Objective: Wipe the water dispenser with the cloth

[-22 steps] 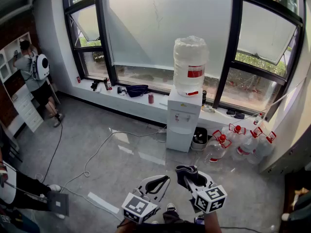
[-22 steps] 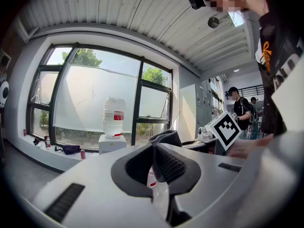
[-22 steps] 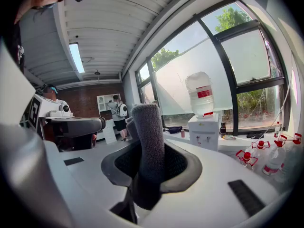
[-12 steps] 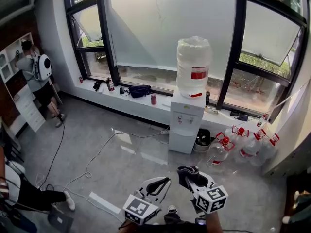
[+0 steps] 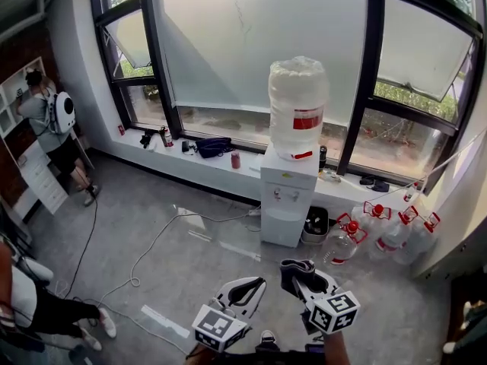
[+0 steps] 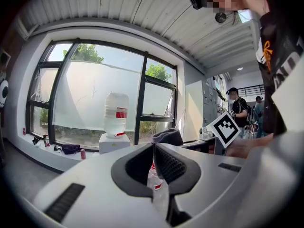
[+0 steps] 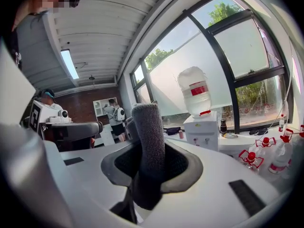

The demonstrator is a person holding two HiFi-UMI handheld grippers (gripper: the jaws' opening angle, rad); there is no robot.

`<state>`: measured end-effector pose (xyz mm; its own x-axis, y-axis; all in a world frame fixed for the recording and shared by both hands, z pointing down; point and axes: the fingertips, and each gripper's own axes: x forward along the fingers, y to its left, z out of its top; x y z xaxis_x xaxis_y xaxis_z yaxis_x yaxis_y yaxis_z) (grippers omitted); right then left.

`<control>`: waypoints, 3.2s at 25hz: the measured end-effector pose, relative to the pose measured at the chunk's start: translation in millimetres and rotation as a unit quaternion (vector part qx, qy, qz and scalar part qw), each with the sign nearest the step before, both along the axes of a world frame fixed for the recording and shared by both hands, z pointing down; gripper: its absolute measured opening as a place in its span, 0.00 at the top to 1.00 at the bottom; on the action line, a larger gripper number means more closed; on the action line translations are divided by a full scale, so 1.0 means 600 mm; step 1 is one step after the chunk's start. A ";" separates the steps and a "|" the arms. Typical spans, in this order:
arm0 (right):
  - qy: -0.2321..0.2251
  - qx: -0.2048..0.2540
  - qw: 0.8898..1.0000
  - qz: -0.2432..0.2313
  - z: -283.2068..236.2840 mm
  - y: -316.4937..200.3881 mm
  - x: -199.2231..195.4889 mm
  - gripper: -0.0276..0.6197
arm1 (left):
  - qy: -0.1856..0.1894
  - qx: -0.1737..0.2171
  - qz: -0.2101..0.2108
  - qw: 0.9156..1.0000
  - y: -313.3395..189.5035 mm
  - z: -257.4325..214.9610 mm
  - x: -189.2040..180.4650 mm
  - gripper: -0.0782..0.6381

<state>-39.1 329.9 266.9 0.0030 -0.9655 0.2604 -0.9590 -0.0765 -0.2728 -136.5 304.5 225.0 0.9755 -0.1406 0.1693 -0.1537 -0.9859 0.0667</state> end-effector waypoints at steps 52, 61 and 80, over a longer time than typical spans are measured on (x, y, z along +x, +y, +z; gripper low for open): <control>-0.052 -0.058 0.996 0.048 0.119 -0.698 0.421 0.78 | -0.016 -0.010 0.076 0.997 -0.579 0.066 0.390 0.85; -0.081 -0.091 0.991 0.061 0.195 -0.836 0.489 0.78 | -0.031 -0.020 0.018 0.999 -0.627 0.089 0.386 0.85; 0.064 -0.209 0.974 0.053 0.340 -0.696 0.641 0.78 | -0.055 -0.045 -0.060 0.996 -0.597 0.130 0.433 0.85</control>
